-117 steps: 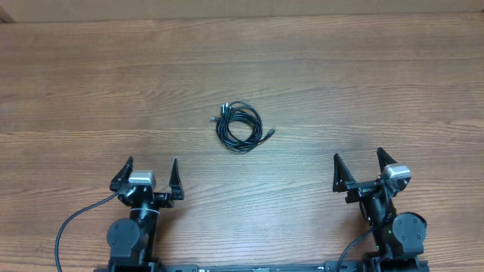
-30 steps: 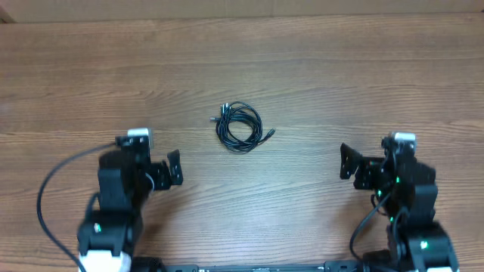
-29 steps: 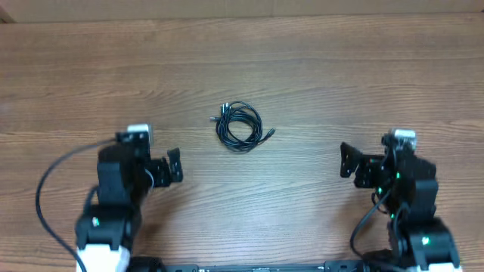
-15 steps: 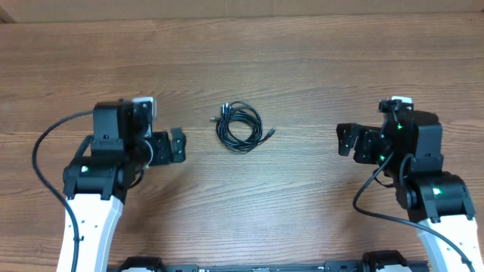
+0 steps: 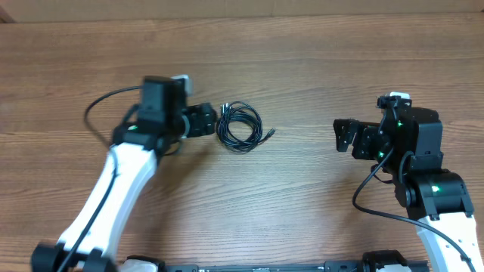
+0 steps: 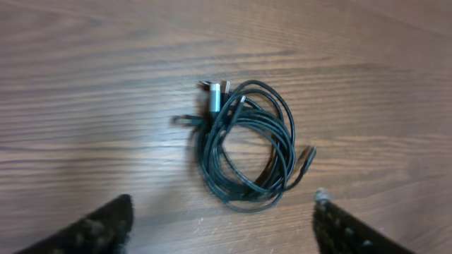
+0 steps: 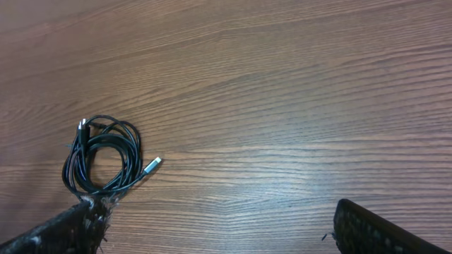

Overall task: Untangle cables
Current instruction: 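Reach the left gripper to the cable bundle and grasp a loop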

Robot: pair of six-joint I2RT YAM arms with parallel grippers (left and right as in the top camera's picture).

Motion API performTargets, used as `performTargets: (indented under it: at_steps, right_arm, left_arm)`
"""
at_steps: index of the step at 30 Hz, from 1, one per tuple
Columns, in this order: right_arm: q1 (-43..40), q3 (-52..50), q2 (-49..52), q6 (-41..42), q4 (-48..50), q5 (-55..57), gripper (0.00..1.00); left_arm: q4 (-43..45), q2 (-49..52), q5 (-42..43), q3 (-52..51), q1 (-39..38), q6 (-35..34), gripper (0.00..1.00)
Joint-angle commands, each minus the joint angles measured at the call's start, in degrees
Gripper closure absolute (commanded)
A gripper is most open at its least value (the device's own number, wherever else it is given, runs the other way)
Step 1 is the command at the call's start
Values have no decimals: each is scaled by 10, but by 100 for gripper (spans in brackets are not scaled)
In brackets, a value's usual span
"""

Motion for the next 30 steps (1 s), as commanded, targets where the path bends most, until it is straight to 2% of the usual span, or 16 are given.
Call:
performTargets:
  at_steps: [1, 7, 14, 17, 19, 21, 22, 27, 30]
  right_arm:
    - [3, 15, -3, 2, 3, -5, 0]
    - [3, 15, -3, 2, 3, -5, 0]
    - [3, 15, -3, 2, 3, -5, 0]
    - [3, 15, -3, 2, 3, -6, 0]
    - [3, 15, -3, 5, 3, -6, 0]
    - [3, 15, -3, 12, 3, -6, 0]
    - [3, 15, -3, 14, 3, -6, 0]
    - [3, 15, -1, 15, 8, -36, 0]
    - [3, 15, 9, 15, 19, -84, 0]
  left_arm:
    - [9, 64, -55, 11, -40, -66, 24]
    - [32, 145, -76, 11, -70, -147, 25]
    - [82, 208, -78, 11, -90, -166, 27]
    - [89, 221, -80, 11, -91, -166, 39]
    - [89, 224, -80, 11, -91, -166, 60]
    - [89, 223, -80, 11, -91, -165, 91]
    - [88, 221, -79, 13, -91, -165, 96]
    - [63, 191, -62, 48, -92, -126, 96]
    - [54, 159, -2, 84, -97, -87, 96]
